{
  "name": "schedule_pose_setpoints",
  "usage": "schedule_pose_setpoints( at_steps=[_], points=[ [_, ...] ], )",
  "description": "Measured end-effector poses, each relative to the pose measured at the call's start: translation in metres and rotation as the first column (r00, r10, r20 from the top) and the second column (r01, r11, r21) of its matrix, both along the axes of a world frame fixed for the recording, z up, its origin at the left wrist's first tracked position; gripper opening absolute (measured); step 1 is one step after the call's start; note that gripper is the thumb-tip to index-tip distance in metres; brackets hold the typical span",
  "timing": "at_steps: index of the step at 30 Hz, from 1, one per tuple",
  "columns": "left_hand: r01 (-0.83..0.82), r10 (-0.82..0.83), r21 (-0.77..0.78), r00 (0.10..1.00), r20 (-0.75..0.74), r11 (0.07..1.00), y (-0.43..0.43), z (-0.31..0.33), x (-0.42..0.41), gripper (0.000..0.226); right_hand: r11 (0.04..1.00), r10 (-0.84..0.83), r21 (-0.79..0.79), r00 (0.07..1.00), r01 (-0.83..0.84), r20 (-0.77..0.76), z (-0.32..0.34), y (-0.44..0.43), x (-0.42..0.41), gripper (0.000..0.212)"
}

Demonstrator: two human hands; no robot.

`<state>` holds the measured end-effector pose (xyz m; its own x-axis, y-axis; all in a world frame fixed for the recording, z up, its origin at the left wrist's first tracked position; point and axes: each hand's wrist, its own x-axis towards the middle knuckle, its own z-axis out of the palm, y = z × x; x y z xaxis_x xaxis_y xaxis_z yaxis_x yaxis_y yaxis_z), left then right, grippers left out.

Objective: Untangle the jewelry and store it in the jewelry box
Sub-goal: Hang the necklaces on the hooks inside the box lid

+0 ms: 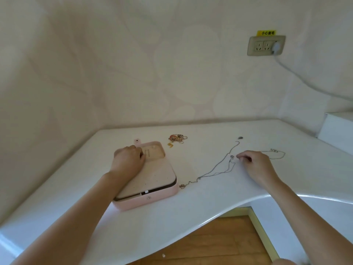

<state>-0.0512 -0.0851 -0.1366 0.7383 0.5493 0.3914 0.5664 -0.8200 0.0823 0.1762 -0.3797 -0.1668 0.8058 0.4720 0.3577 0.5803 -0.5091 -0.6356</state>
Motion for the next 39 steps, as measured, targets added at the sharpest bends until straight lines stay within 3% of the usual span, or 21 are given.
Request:
schedule_pose_setpoints(
  at_steps=[5,8,13,19,21,23,27,31,35,39],
  points=[
    [-0.011,0.010,-0.042,1.000,-0.019,0.999,-0.005,0.004,-0.001,0.030,0.999,-0.039,-0.041,0.985,0.033,-0.170,0.016,0.017,0.012,0.008],
    [-0.008,0.008,-0.040,1.000,-0.007,0.999,-0.009,0.005,-0.003,0.029,0.994,-0.012,-0.108,0.964,-0.017,-0.267,0.024,0.017,0.015,0.017],
    [0.026,-0.027,-0.066,1.000,-0.012,0.997,-0.008,0.008,-0.004,0.023,0.973,-0.017,-0.224,0.957,-0.051,-0.290,0.029,0.000,0.018,0.020],
    [0.364,-0.364,0.008,0.928,0.084,0.931,-0.070,0.020,0.012,0.023,0.975,0.209,-0.068,0.976,-0.212,-0.056,0.013,-0.018,-0.009,0.022],
    [0.484,-0.477,-0.038,0.872,0.111,0.874,-0.096,0.022,0.019,0.023,0.956,0.284,-0.083,0.959,-0.282,0.016,0.003,-0.029,-0.020,0.011],
    [0.564,-0.556,-0.131,0.826,0.095,0.815,-0.116,0.019,0.026,0.025,0.937,0.337,-0.108,0.941,-0.333,0.022,-0.005,-0.042,-0.034,0.022],
    [0.639,-0.661,-0.226,0.749,-0.037,0.736,-0.152,0.007,0.040,0.036,0.911,0.413,0.014,0.910,-0.413,-0.035,-0.012,-0.058,-0.057,0.039],
    [0.668,-0.715,-0.289,0.693,-0.096,0.686,-0.174,-0.002,0.048,0.051,0.893,0.434,0.166,0.898,-0.418,-0.073,-0.021,-0.065,-0.065,0.025],
    [0.650,-0.713,-0.347,0.697,-0.083,0.676,-0.180,-0.013,0.049,0.053,0.884,0.426,0.234,0.904,-0.406,-0.042,-0.028,-0.067,-0.069,0.019],
    [0.660,-0.697,-0.280,0.716,-0.048,0.697,-0.183,-0.017,0.047,0.048,0.864,0.416,0.315,0.909,-0.394,-0.005,-0.032,-0.067,-0.070,0.015]
  ],
)
